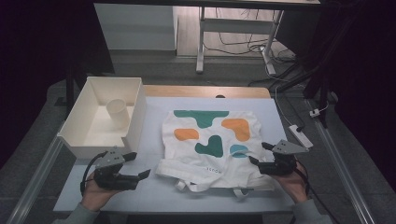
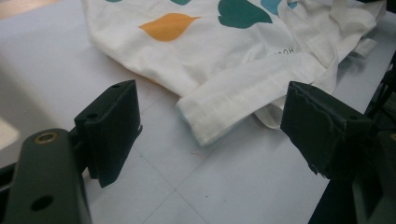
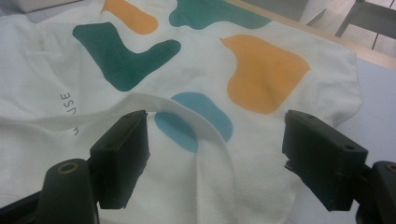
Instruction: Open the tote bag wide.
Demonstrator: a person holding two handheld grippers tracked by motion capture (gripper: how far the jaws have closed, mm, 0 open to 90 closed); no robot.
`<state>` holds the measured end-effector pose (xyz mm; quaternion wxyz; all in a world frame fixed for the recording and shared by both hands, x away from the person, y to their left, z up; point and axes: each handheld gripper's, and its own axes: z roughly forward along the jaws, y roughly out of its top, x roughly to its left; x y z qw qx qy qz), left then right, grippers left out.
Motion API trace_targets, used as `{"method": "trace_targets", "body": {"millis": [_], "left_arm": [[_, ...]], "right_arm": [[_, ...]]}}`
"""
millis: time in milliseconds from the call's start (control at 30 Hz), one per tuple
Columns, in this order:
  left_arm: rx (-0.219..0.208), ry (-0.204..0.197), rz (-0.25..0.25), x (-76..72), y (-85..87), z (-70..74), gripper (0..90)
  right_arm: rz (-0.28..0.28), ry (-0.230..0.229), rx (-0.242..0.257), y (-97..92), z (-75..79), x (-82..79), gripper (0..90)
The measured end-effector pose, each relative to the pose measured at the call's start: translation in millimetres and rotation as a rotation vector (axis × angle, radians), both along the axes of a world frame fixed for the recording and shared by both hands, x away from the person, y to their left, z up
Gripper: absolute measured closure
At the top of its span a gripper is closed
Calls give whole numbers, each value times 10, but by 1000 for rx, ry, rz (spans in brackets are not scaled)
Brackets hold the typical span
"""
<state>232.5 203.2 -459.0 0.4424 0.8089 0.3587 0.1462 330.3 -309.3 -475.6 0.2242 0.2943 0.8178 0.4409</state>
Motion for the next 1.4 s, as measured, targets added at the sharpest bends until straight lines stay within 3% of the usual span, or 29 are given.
{"method": "trace_targets", "body": {"millis": [833, 1100, 1400], "left_arm": [[66, 6, -165, 446, -683, 46, 221], [75, 18, -216, 649, -967, 167, 226], [68, 43, -212, 893, -1131, 158, 225]], "right_arm": [[14, -19, -14, 82, 10, -13, 237], [21, -35, -7, 102, 74, -8, 238], [32, -31, -9, 141, 58, 1, 241]]}}
